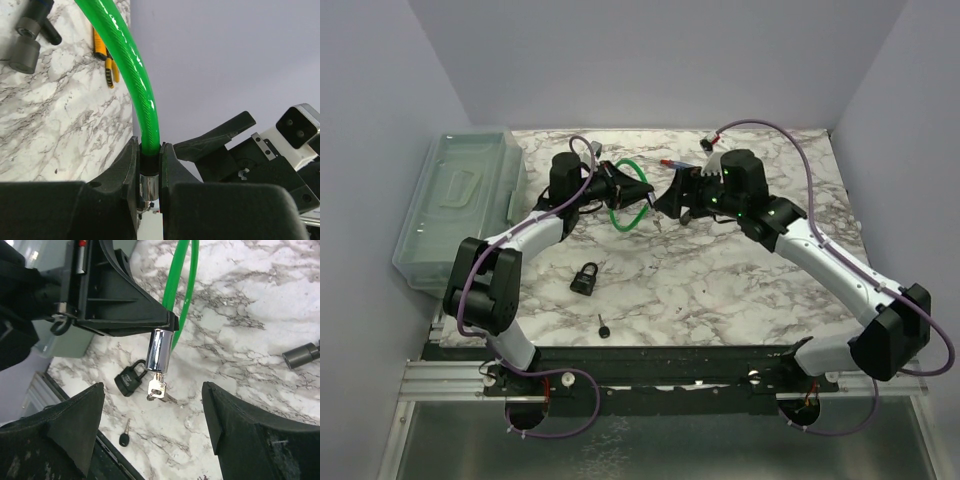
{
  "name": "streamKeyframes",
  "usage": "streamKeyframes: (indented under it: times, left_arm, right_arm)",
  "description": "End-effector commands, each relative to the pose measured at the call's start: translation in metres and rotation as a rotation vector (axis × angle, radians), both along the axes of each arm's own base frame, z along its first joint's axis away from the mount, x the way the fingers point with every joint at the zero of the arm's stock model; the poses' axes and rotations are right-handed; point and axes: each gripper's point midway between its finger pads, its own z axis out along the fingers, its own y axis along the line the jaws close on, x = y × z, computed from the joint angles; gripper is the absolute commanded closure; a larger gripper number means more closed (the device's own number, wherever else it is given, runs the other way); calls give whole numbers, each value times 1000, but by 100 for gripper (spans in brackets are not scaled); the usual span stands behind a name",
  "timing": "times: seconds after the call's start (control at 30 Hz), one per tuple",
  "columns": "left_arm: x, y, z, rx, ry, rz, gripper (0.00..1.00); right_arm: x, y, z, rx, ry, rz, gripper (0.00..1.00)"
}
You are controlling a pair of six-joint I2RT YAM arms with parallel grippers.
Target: Unlock with the key
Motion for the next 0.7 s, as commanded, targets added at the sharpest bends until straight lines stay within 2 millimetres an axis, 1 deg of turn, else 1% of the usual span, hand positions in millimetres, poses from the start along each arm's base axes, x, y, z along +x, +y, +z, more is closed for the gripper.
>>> streamKeyframes:
  times: [0.0,0.17,0.33,0.57,0.67]
  left_arm:
    - [7,-5,4,36,-38,8,100]
    - [6,-8,2,54,-40,-1,100]
    - [4,-11,-1,65,-37,-6,100]
    - [2,-13,0,71,-41,-14,100]
    - [2,-13,-1,75,-42,-13,100]
  right_arm:
    - [9,2,-19,-119,19,-44,17]
    - [15,17,-27,-133,28,-19,20]
    - [21,24,-37,-152,39,-13,24]
    - [25,30,-52,-182,60,0,35]
    - [25,32,-58,-188,70,7,43]
